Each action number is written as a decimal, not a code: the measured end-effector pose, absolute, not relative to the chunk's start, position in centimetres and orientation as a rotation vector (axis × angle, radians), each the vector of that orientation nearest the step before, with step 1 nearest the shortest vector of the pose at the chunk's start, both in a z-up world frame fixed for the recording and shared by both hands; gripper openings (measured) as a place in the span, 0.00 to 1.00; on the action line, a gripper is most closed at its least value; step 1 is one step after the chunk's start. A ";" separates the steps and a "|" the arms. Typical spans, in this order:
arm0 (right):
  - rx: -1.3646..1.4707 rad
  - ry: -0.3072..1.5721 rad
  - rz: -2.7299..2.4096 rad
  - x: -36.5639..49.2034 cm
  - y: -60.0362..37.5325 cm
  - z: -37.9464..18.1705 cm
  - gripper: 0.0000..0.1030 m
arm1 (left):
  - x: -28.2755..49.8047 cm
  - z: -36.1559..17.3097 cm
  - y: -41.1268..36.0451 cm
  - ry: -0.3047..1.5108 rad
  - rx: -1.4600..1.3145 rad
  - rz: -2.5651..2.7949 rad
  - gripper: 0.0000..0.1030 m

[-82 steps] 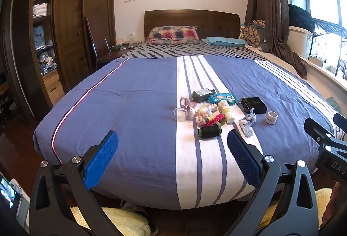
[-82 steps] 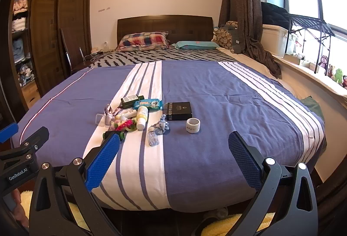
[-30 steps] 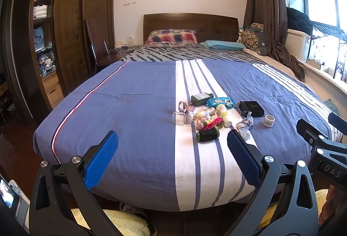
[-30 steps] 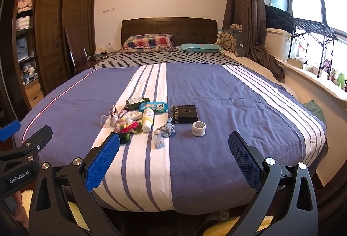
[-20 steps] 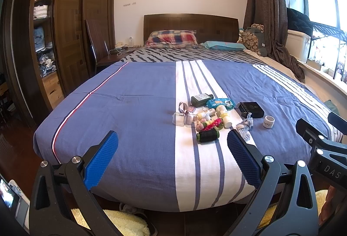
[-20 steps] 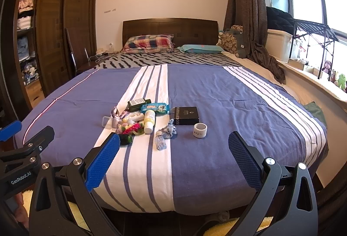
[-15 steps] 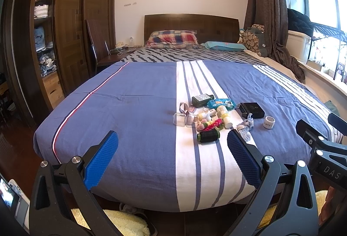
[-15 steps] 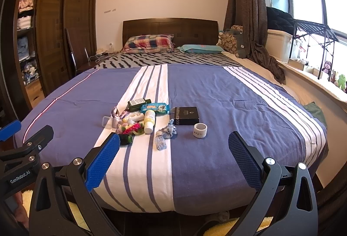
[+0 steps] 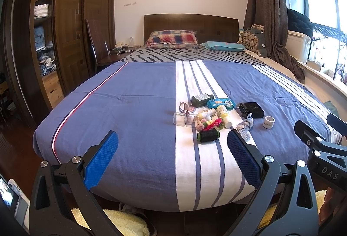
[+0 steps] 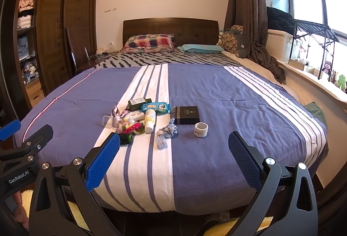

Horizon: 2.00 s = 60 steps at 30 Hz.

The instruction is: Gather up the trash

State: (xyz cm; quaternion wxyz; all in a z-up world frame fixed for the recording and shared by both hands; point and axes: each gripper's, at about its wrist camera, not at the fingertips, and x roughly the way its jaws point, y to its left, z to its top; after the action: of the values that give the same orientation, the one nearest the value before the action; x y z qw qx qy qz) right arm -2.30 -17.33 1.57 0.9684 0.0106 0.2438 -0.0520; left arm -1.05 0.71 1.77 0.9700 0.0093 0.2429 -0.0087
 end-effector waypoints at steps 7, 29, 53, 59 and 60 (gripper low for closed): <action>0.027 0.496 -0.104 -2.3 -17.5 1.3 0.97 | -1.0 1.7 0.7 0.493 0.019 -0.016 0.92; 0.052 0.586 -0.142 1.2 -19.5 -2.3 0.97 | 3.3 -2.3 0.8 0.605 0.019 0.000 0.92; 0.146 0.764 -0.161 11.9 -26.1 -11.6 0.97 | 13.2 -10.7 -5.4 0.814 0.074 -0.121 0.88; 0.139 0.747 -0.164 13.9 -26.7 -12.1 0.96 | 15.2 -11.6 -6.1 0.834 0.063 -0.134 0.87; 0.143 0.743 -0.169 14.3 -26.9 -12.2 0.94 | 15.6 -11.7 -6.3 0.834 0.064 -0.137 0.87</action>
State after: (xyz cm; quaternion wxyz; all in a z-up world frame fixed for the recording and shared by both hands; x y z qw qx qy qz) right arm 14.26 -26.94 -12.16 0.9258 0.0699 0.3622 -0.0823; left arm 15.56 -6.27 -11.66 0.9115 0.0310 0.4046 -0.0666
